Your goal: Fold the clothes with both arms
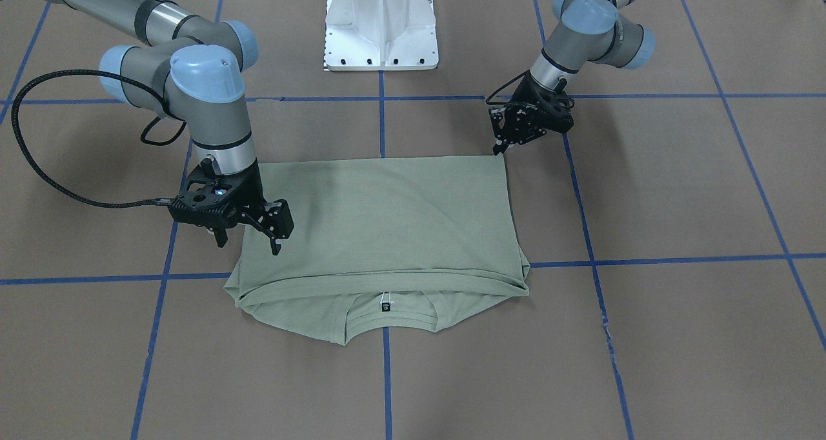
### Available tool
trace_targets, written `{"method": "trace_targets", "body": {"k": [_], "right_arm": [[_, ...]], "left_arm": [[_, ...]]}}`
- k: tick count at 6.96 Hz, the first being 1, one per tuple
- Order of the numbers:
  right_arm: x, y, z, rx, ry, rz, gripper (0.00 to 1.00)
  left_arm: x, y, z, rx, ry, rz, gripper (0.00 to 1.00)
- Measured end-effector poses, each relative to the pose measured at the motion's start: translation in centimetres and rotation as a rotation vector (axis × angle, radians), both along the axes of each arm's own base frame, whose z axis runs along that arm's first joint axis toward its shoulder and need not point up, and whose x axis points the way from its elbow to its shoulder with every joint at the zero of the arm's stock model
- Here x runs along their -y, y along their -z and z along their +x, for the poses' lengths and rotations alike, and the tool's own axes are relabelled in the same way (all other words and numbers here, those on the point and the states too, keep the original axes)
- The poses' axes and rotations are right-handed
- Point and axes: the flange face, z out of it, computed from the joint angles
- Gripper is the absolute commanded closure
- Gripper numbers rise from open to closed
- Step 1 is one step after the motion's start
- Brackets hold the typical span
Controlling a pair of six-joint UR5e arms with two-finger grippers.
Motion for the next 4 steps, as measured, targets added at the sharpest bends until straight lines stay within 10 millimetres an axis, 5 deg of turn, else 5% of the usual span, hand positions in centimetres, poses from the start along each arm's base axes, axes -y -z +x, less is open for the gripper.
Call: {"method": "trace_targets", "body": {"k": [2,4], "right_arm": [[-0.1,0.0,0.0,0.0,-0.001,0.001,0.0],[-0.1,0.1,0.0,0.001,0.0,0.001,0.0]], "left_arm": [[0.4,-0.2,-0.5,0.005,0.008,0.004,1.0],[3.2,-0.9,-2.9,0.045,0.037,0.067,1.0]]}}
